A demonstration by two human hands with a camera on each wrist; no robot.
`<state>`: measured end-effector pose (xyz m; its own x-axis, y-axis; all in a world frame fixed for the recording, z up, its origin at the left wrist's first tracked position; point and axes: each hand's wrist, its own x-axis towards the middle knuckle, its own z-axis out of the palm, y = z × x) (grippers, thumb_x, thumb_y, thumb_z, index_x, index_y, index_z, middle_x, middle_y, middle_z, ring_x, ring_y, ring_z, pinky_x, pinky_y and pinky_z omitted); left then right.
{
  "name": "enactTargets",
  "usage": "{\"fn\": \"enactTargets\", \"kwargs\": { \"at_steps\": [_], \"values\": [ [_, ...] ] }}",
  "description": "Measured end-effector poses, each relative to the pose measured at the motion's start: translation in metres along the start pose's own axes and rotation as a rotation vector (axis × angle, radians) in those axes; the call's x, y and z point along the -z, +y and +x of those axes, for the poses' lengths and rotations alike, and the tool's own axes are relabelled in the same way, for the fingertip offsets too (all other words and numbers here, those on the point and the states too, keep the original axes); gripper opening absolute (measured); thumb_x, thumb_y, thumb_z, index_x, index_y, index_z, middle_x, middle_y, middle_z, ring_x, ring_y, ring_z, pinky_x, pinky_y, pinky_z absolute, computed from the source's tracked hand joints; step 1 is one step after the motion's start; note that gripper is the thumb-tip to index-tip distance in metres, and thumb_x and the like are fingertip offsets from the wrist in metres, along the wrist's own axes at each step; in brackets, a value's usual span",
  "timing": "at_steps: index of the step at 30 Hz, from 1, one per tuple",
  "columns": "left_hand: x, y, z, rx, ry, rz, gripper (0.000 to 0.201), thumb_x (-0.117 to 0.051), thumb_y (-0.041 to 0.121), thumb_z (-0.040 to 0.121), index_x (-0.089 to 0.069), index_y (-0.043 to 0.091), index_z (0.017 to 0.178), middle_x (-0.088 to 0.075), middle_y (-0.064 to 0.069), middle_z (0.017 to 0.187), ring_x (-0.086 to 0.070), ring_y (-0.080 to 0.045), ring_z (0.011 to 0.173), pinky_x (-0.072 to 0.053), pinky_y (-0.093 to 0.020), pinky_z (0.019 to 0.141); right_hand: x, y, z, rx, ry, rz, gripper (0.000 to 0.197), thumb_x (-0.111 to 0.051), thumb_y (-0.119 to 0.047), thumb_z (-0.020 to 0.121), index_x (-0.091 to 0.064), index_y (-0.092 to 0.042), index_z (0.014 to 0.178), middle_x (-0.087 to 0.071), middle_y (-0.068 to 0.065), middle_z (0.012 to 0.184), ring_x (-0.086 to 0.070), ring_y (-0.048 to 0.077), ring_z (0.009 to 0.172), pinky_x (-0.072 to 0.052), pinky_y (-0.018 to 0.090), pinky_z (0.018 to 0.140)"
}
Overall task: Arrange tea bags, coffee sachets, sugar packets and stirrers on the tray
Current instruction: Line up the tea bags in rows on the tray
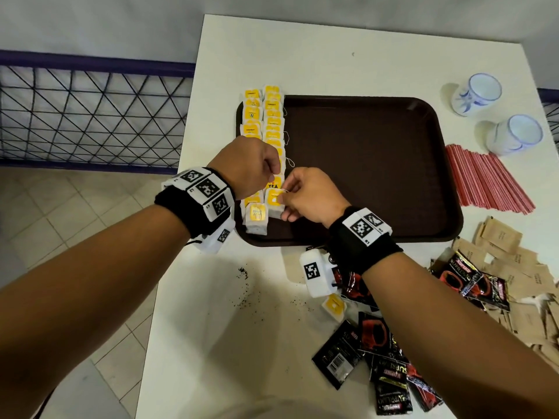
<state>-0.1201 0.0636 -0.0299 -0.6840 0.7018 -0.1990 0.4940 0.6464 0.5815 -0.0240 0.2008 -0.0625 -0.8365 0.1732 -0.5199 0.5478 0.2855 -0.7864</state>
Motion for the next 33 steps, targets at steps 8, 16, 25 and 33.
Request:
{"fn": "enactTargets", "kwargs": {
  "at_steps": [8, 16, 25, 33],
  "values": [
    [-0.003, 0.003, -0.014, -0.039, 0.136, 0.018, 0.010, -0.072, 0.027, 0.084, -0.071, 0.021, 0.092, -0.065, 0.005, 0.089, -0.054, -0.007, 0.072, -0.047, -0.027, 0.073, 0.015, -0.004, -0.025, 0.015, 0.118, -0.024, 0.018, -0.074, -0.013, 0.087, -0.058, -0.010, 0.095, -0.066, 0.008, 0.073, -0.071, 0.025, 0.057, -0.049, 0.026, 0.043],
    [-0.052, 0.050, -0.097, 0.005, -0.041, -0.131, 0.013, -0.074, 0.036, 0.082, -0.069, 0.026, 0.088, -0.063, 0.013, 0.074, -0.060, -0.004, 0.070, -0.055, -0.030, 0.070, 0.054, 0.040, -0.113, -0.051, 0.175, -0.072, 0.012, -0.074, -0.013, 0.087, -0.063, -0.012, 0.090, -0.069, 0.018, 0.075, -0.069, 0.022, 0.054, -0.046, 0.027, 0.041],
    [-0.116, 0.091, -0.126, 0.116, -0.361, 0.136, 0.049, -0.068, 0.069, 0.068, -0.065, 0.026, 0.090, -0.063, 0.007, 0.087, -0.061, -0.017, 0.078, -0.049, -0.030, 0.064, 0.054, 0.074, -0.153, -0.096, 0.151, -0.114, 0.011, -0.074, -0.016, 0.088, -0.063, -0.014, 0.089, -0.072, 0.010, 0.075, -0.071, 0.025, 0.057, -0.043, 0.018, 0.042],
    [-0.133, 0.087, -0.130, 0.049, -0.291, 0.075, 0.032, -0.072, 0.054, 0.074, -0.064, 0.025, 0.084, -0.063, 0.008, 0.082, -0.060, -0.016, 0.077, -0.043, -0.027, 0.058, 0.050, 0.080, -0.164, -0.057, 0.105, -0.120, 0.010, -0.075, -0.016, 0.087, -0.066, -0.016, 0.090, -0.071, 0.006, 0.079, -0.068, 0.017, 0.053, -0.049, 0.023, 0.049]
  ]
}}
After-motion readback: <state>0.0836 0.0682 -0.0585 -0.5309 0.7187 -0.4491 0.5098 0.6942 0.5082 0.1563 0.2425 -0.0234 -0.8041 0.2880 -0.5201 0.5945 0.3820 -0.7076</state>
